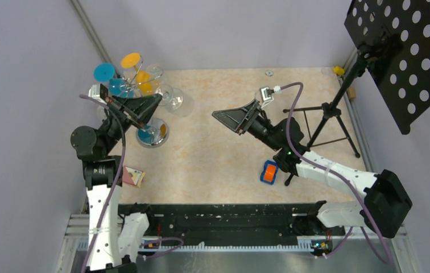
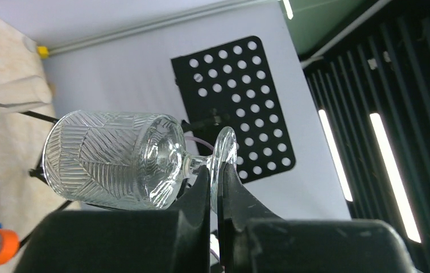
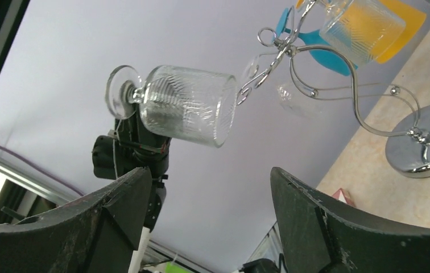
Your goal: Take the wine glass off the wine glass rack
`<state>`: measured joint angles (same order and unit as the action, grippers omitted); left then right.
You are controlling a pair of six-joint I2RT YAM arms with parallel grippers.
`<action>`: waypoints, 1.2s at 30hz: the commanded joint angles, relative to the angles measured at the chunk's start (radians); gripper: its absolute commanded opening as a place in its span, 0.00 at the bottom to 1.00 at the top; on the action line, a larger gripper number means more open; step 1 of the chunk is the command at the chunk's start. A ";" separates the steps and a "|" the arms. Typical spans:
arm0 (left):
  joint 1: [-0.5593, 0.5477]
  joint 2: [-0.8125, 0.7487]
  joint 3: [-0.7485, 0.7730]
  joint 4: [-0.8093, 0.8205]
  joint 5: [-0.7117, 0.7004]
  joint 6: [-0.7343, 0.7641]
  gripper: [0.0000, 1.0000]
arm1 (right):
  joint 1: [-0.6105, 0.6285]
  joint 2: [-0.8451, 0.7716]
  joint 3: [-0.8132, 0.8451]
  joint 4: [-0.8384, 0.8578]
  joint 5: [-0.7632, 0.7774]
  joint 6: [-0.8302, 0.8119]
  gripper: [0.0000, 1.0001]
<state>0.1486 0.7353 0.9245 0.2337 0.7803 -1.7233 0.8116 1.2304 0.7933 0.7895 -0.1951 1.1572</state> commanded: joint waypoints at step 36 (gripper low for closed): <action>-0.130 -0.068 -0.014 0.279 -0.120 -0.143 0.57 | 0.136 0.213 0.334 0.496 -0.126 -0.046 0.00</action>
<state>0.0196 0.6617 0.8593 0.4644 0.6540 -1.9877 0.9375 1.5154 1.0626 1.3491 -0.3595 1.2491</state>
